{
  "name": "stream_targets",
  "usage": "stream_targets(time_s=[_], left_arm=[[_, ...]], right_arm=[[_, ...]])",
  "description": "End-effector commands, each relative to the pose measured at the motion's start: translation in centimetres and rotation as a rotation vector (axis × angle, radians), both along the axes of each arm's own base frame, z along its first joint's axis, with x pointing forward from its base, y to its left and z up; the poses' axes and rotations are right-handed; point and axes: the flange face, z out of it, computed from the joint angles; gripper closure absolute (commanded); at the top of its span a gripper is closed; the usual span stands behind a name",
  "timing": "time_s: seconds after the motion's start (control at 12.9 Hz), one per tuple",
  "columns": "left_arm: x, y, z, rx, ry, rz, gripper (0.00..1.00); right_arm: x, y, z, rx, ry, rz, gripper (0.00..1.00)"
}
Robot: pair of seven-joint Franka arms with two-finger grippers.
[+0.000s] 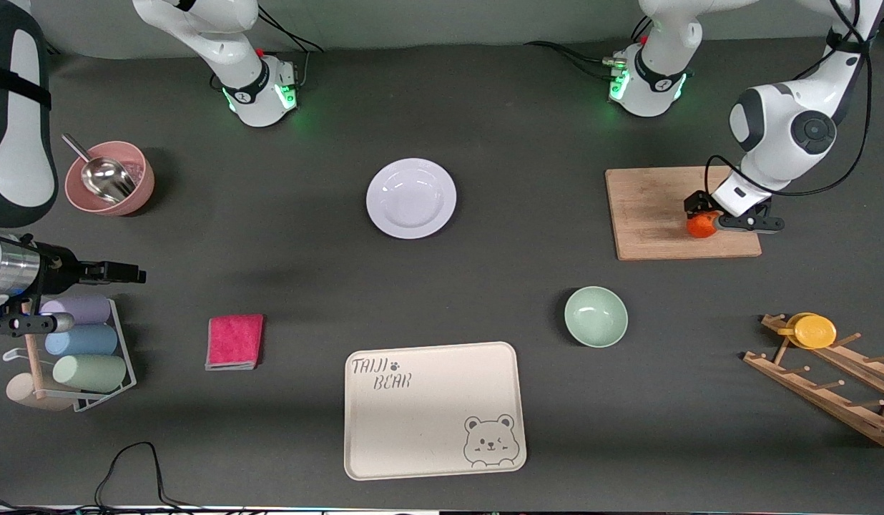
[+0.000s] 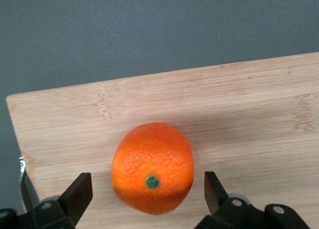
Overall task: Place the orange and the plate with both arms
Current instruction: 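Close the left gripper on the orange and lift it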
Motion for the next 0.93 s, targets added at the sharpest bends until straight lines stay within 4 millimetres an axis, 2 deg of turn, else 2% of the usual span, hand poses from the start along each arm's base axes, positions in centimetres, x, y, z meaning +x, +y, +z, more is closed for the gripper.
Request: stream_targets(time_s=[0.0, 0.31, 0.39, 0.46, 0.62, 0.77, 0.85], left_arm=[[-0.3, 0.0, -1.4, 0.002, 0.001, -0.022, 0.00], [-0.3, -0.3, -2.3, 0.001, 0.005, -0.030, 0.00], [-0.2, -0.3, -2.3, 0.001, 0.004, -0.030, 0.02], [-0.1, -0.3, -2.2, 0.001, 0.002, -0.030, 0.08], [-0.1, -0.2, -2.2, 0.002, 0.002, -0.030, 0.22], [0.0, -0.2, -2.2, 0.002, 0.002, -0.030, 0.34], [-0.1, -0.2, -2.2, 0.001, 0.004, -0.030, 0.38]], right_arm=[[0.9, -0.8, 0.8, 0.011, -0.028, -0.037, 0.00], [1.1, -0.1, 0.8, 0.006, -0.032, -0.022, 0.04], [1.5, 0.3, 2.2, 0.010, -0.061, -0.021, 0.04], [1.6, 0.5, 3.0, 0.012, -0.075, -0.018, 0.04], [1.6, 1.6, 2.6, 0.014, -0.063, 0.002, 0.05], [1.6, 1.9, 2.8, 0.014, -0.070, 0.011, 0.00], [1.7, 3.6, 3.0, 0.013, -0.072, 0.033, 0.00]])
